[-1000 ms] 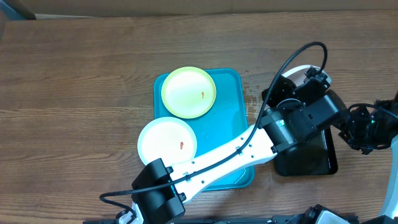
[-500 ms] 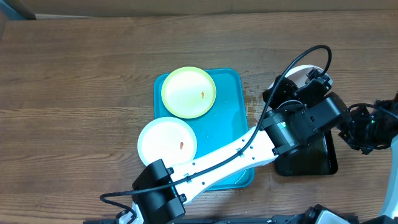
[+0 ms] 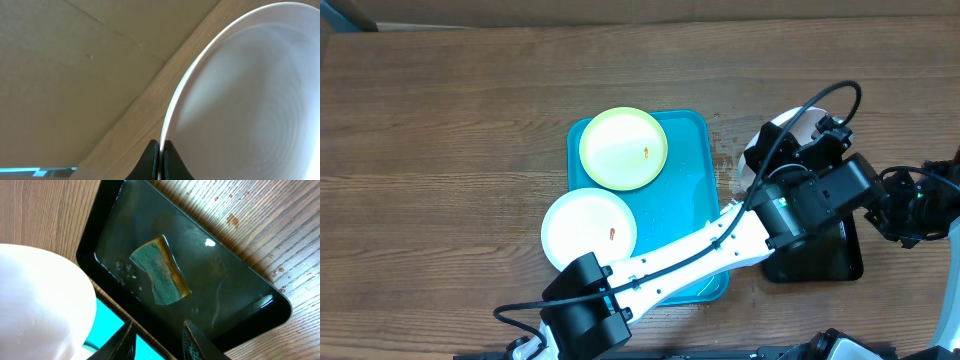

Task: Clean dirty plates on tray and stack at the side
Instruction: 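Place the white plate on the table left of the tray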

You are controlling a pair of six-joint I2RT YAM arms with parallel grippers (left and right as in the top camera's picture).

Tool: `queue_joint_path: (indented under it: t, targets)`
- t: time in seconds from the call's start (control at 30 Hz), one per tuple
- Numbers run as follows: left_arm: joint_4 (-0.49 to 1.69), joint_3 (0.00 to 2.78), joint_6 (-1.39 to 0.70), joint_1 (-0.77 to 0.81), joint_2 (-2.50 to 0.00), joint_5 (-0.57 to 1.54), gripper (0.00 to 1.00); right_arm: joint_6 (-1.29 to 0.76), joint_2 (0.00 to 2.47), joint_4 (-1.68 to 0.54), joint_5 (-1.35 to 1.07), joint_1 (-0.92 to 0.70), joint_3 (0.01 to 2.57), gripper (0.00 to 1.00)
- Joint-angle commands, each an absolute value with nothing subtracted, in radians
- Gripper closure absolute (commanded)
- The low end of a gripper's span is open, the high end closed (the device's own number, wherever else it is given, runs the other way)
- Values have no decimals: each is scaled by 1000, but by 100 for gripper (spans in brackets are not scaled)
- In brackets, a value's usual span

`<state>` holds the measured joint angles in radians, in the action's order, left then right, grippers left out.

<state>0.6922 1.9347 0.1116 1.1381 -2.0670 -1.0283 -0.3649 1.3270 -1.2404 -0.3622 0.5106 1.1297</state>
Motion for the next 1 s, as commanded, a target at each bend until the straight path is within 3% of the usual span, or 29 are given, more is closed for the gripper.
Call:
queue_joint_path:
  t: [0.0,0.2,0.33,0.5,0.73,0.83,0.97]
  targets:
    - [735,1953,49,1141,-2077,-1052,96,-357,1320,-1238,-368,515,1145,68]
    - [988,1961,-244,1102,-2009,-934,96,-339,1320,-1248,-368,515,1145,68]
    - [1182,1961,-440,976,-1856,-668,96,-332,1320,-1250,-368,514,1145,68]
    - [1325,1961,-460,720,-1729,-389,96,-286,1320,-1237,-369,506,1145,67]
    - [1544,1956,-439,223,-1692,-346,96,-260,1320,-1237,-369,470,1145,67]
    - [1532,1906,-393,-71,-1694,-215,95,-261,1320,-1235,-369,464,1145,67]
    - [1433,1756,-389,-313,-1695,-93,96,-261,1320,-1234,-369,464,1145,67]
